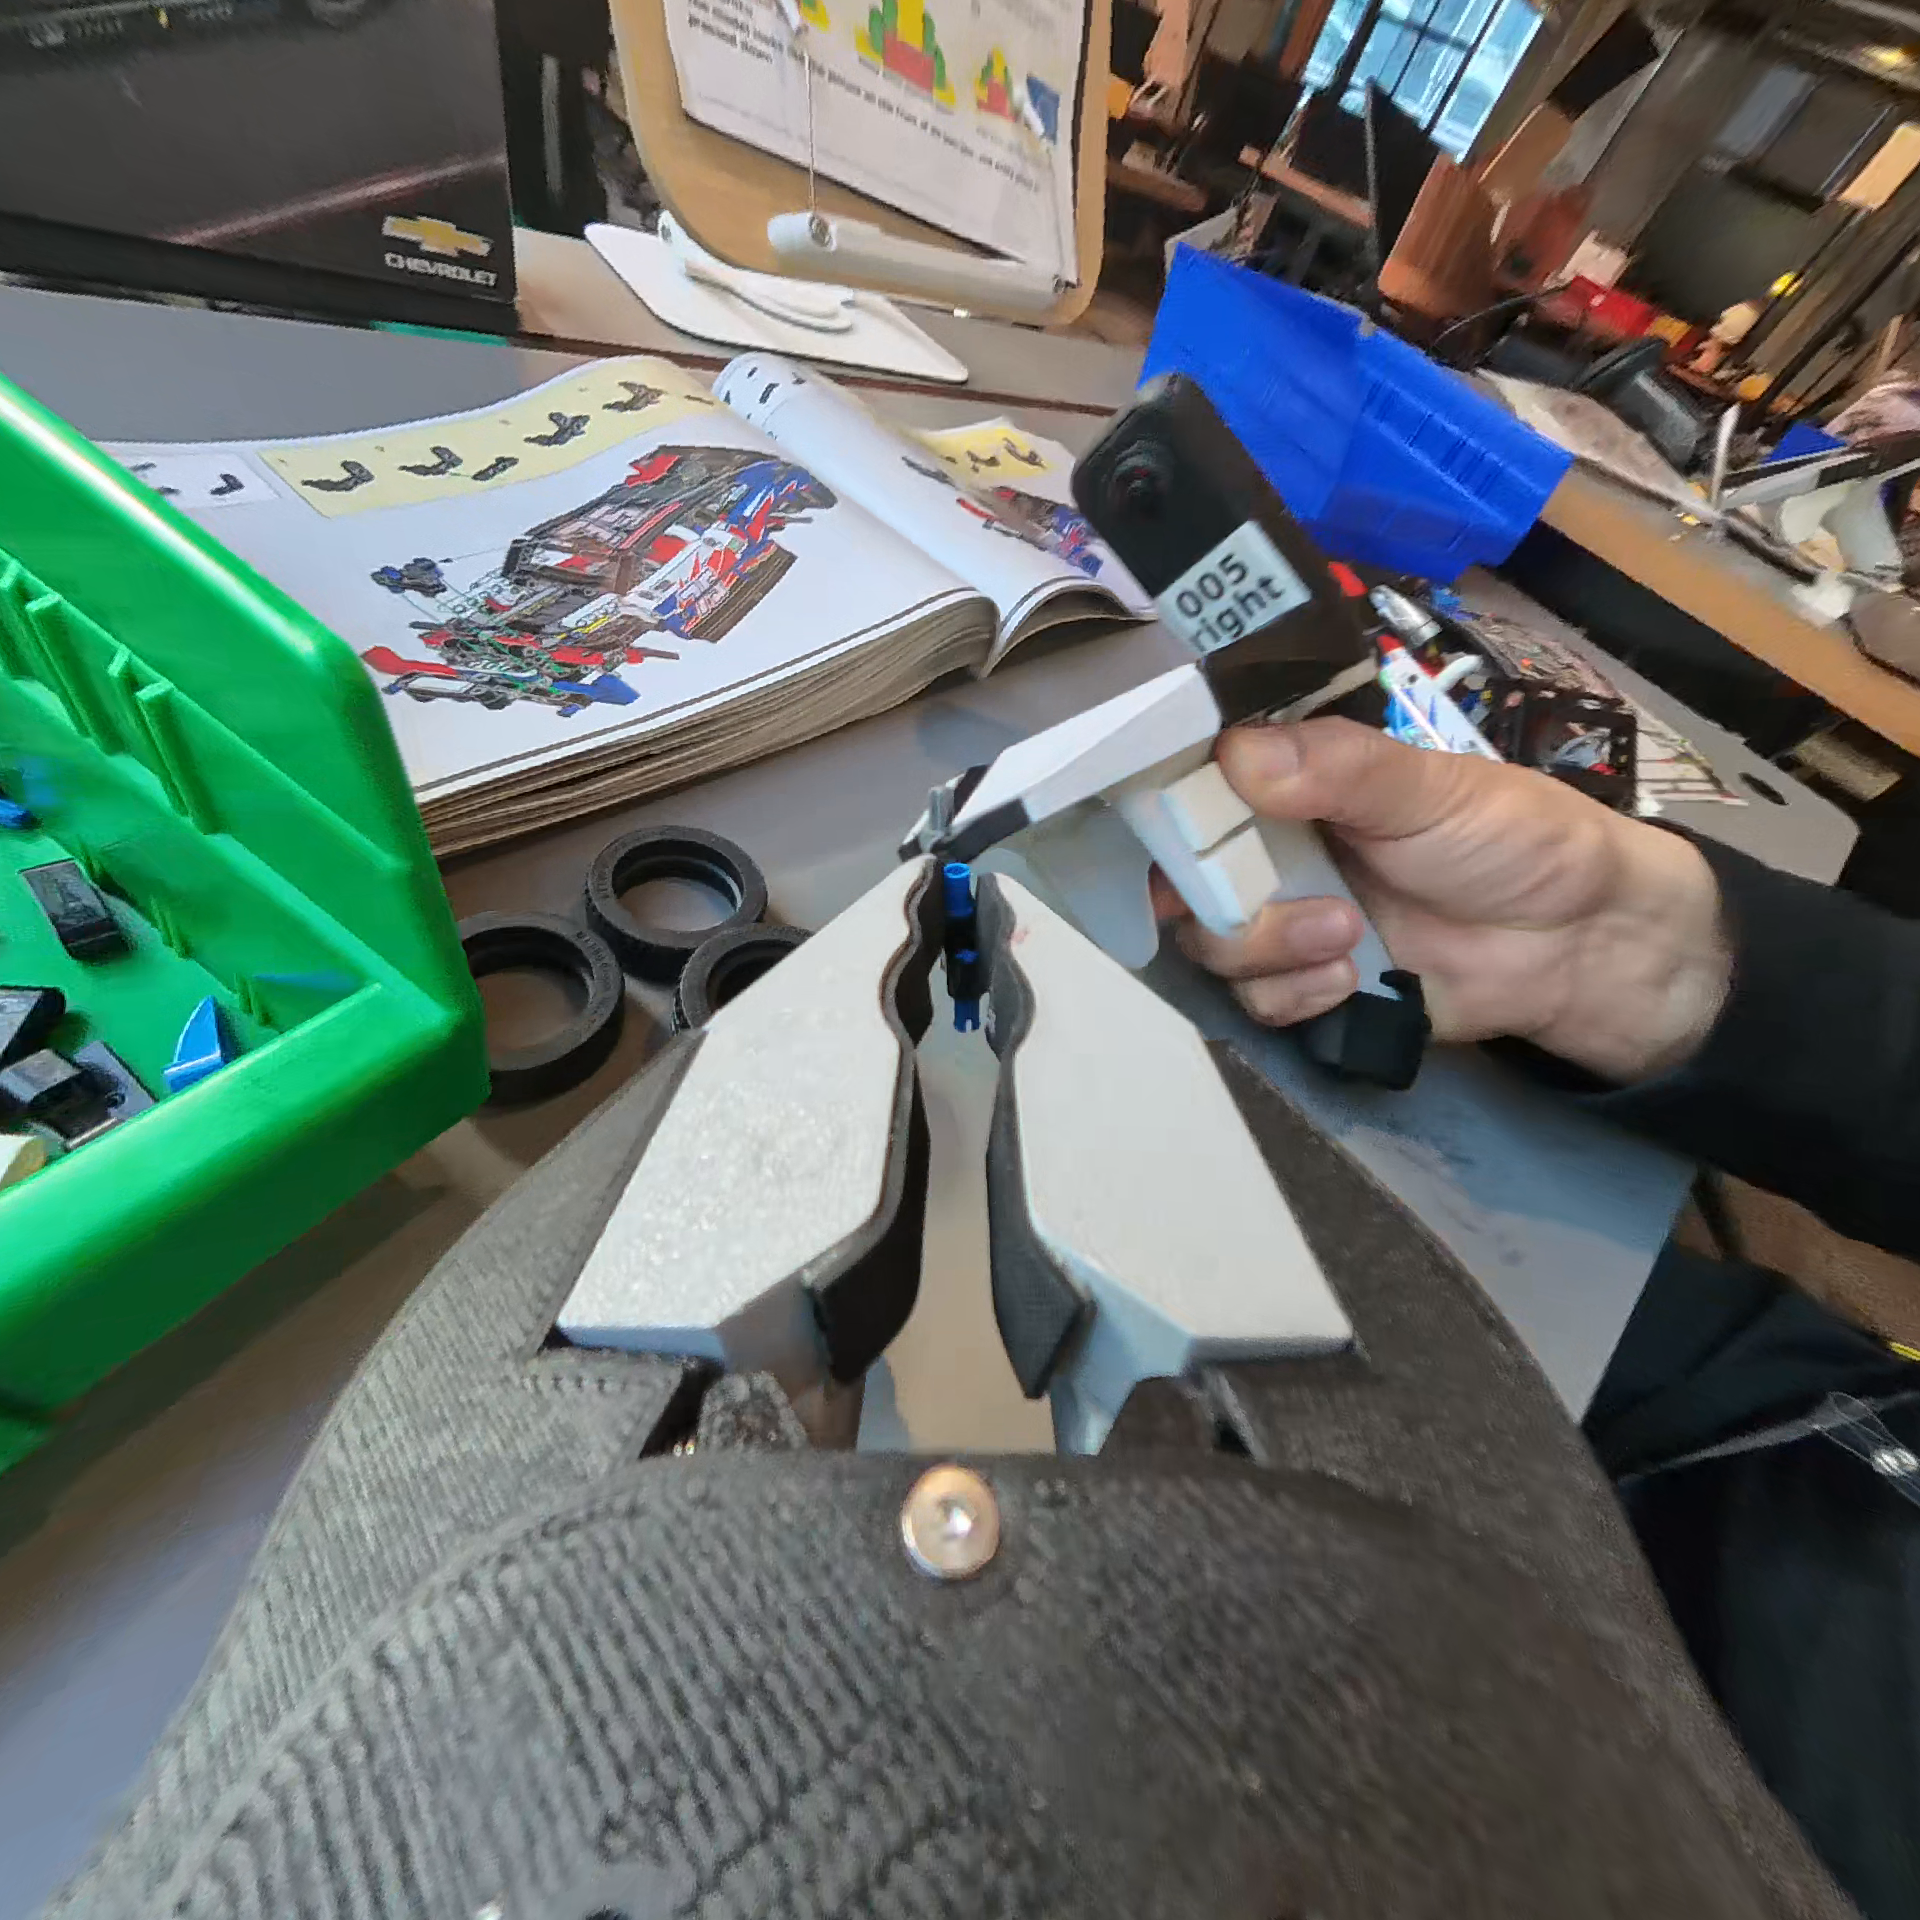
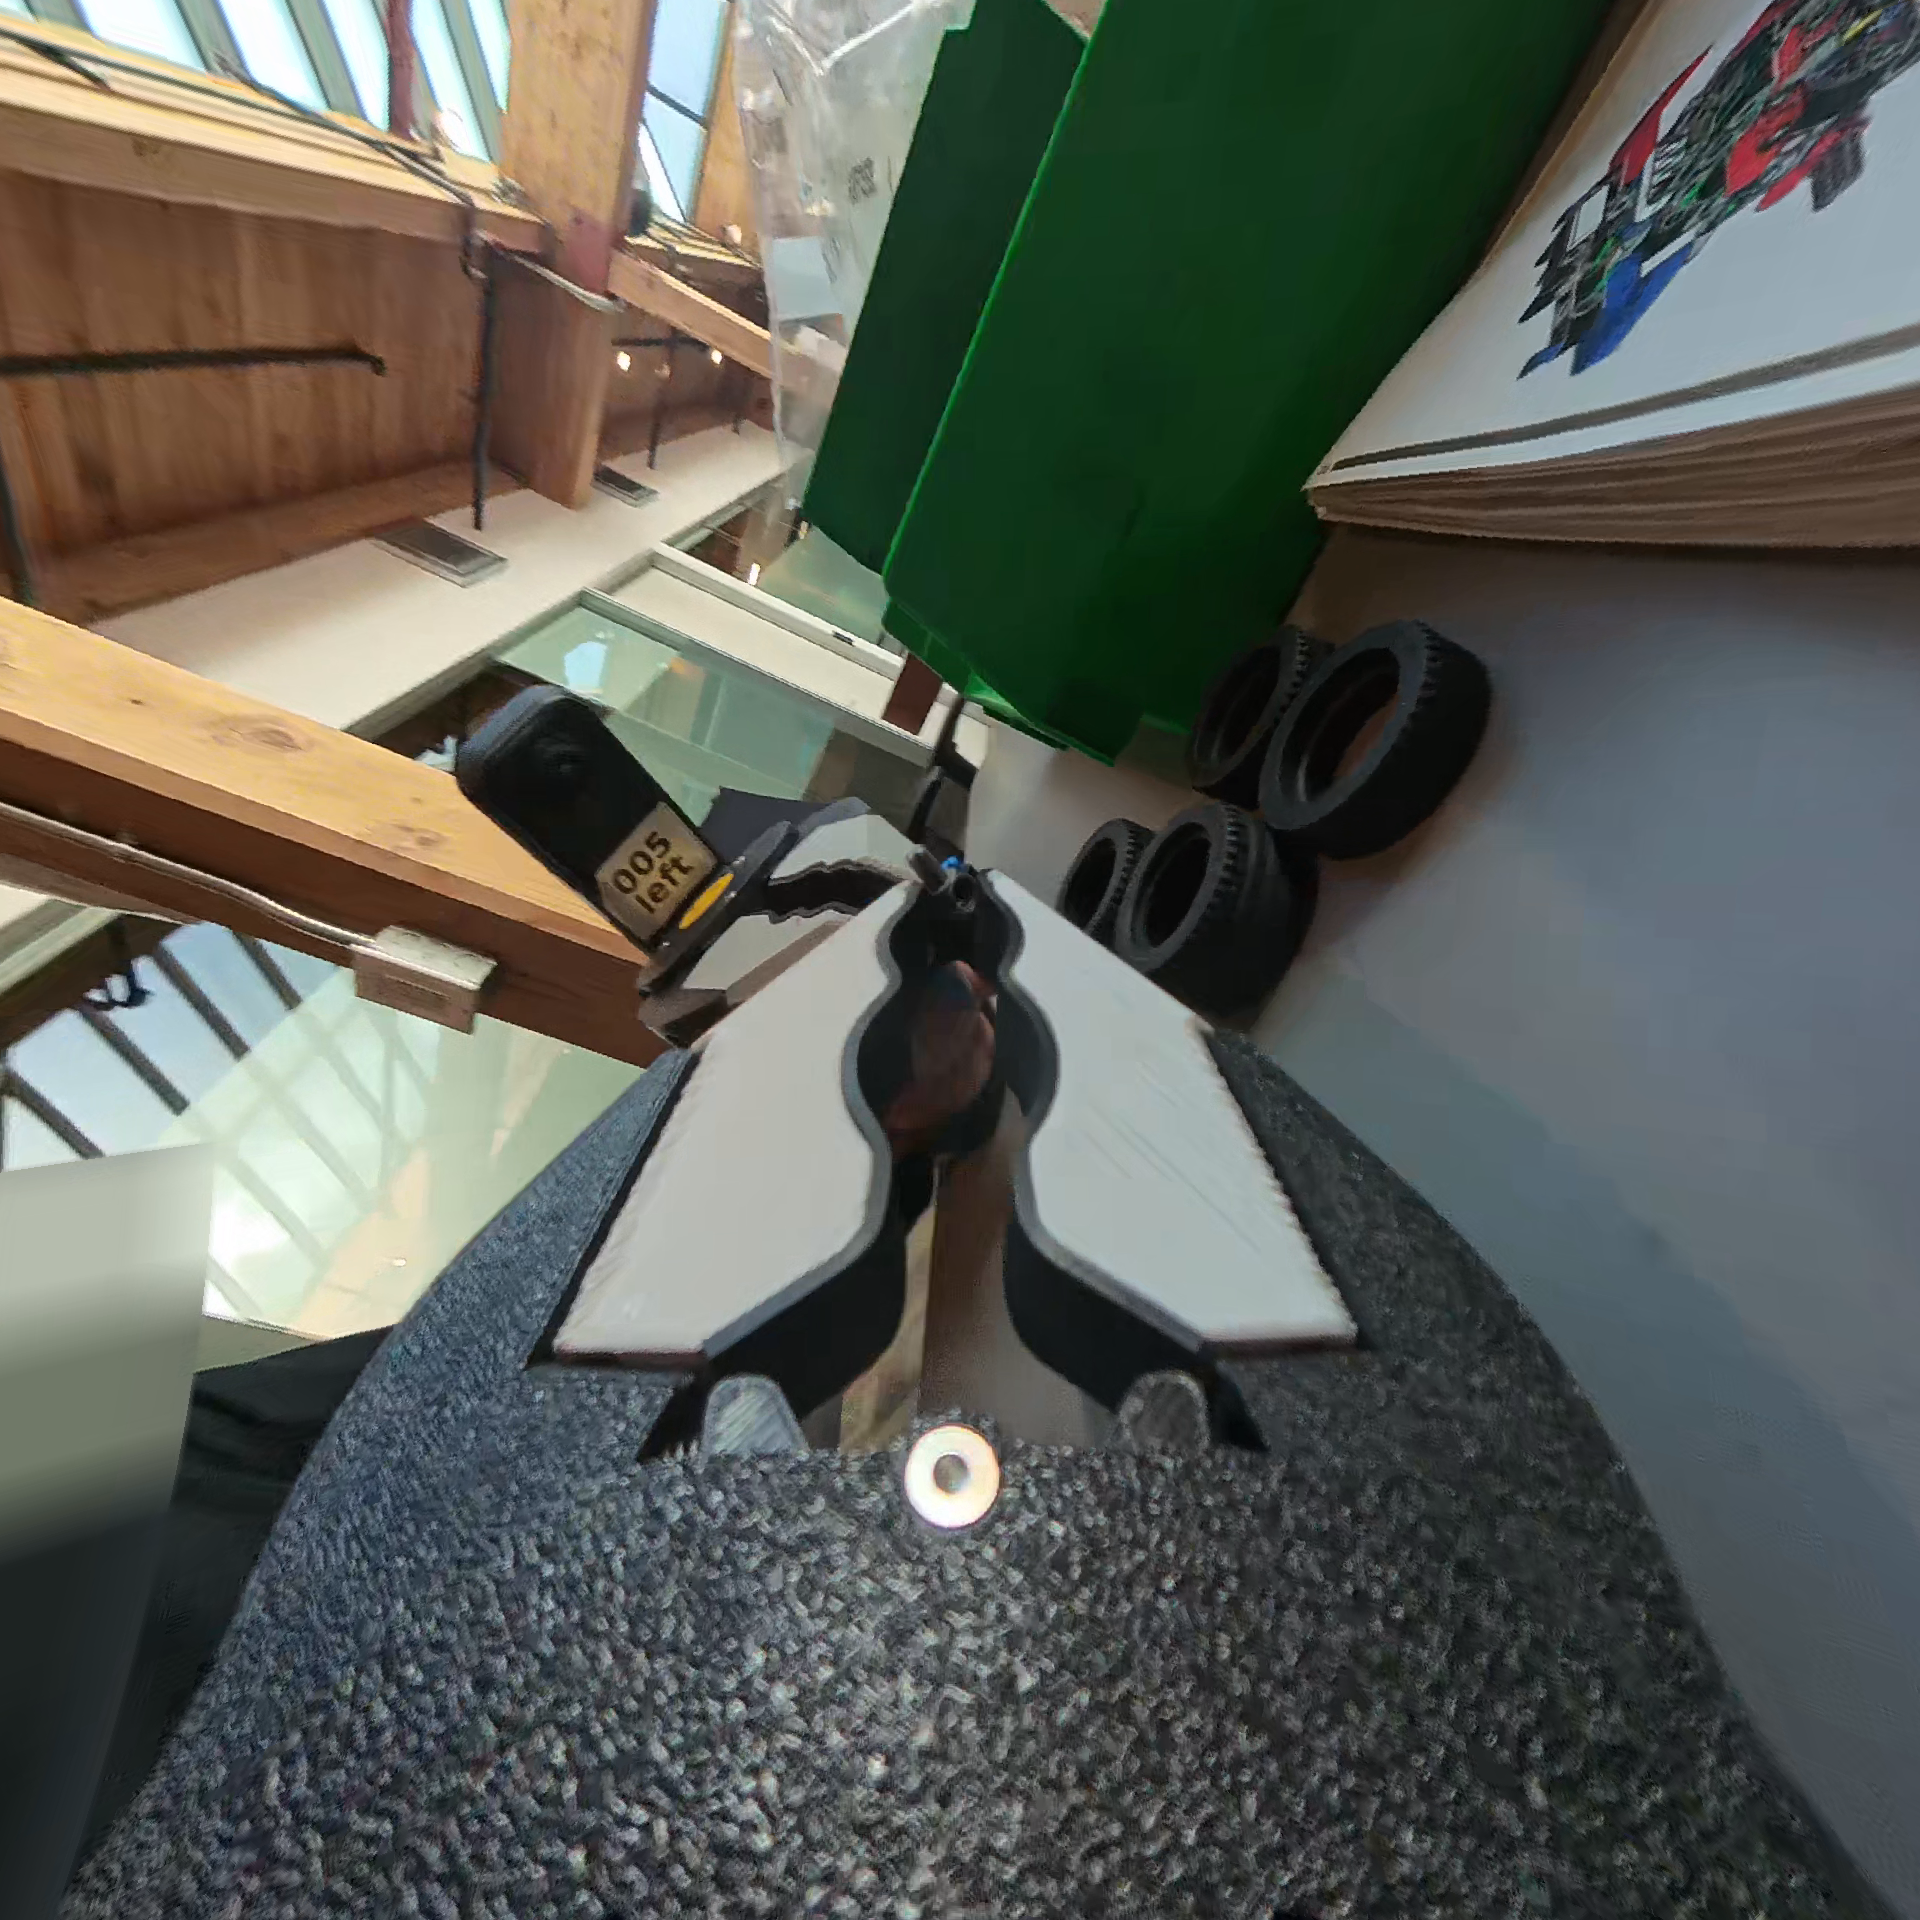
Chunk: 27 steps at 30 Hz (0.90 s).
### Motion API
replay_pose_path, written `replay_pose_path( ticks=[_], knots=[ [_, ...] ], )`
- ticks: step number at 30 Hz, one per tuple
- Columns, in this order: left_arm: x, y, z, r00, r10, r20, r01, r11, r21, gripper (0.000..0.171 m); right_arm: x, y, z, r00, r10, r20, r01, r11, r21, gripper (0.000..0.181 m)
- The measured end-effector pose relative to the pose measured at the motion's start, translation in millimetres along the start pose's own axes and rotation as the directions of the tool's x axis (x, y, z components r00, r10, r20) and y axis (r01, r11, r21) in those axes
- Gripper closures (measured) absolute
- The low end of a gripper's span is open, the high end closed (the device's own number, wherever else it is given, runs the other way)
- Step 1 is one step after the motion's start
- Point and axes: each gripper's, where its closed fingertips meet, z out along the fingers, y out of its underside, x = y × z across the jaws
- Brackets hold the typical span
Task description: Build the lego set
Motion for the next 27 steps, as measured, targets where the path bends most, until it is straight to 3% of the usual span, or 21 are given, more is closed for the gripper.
replay_pose_path(
  ticks=[4, 11, 14, 17, 21, 24, 27],
  knots=[
    [3, -5, -2, 1.000, 0.023, 0.003, -0.023, 0.999, 0.037, 0.166, -8, -4, -1, 0.995, 0.060, 0.085, -0.063, 0.997, 0.034, 0.175],
    [3, -19, -4, 0.972, -0.196, -0.132, 0.215, 0.966, 0.145, 0.167, -20, -14, -3, 0.972, 0.113, 0.207, -0.133, 0.988, 0.082, 0.177],
    [4, -20, -6, 0.978, -0.171, -0.120, 0.189, 0.970, 0.154, 0.167, -23, -15, -3, 0.964, 0.125, 0.234, -0.147, 0.986, 0.080, 0.178],
    [10, -24, -8, 0.960, -0.217, -0.178, 0.247, 0.954, 0.168, 0.167, -29, -16, -6, 0.953, 0.118, 0.277, -0.147, 0.985, 0.085, 0.179],
    [13, -29, -7, 0.991, -0.098, -0.089, 0.111, 0.981, 0.157, 0.167, -34, -19, -10, 0.943, 0.103, 0.316, -0.146, 0.983, 0.115, 0.179],
    [14, -32, -7, 0.991, -0.101, -0.092, 0.115, 0.980, 0.162, 0.167, -38, -21, -12, 0.923, 0.125, 0.364, -0.177, 0.978, 0.112, 0.177],
    [3, -19, -9, 0.995, -0.089, -0.039, 0.093, 0.990, 0.108, 0.167, -30, -15, -4, 0.950, 0.122, 0.286, -0.151, 0.985, 0.079, 0.178]
  ],
)
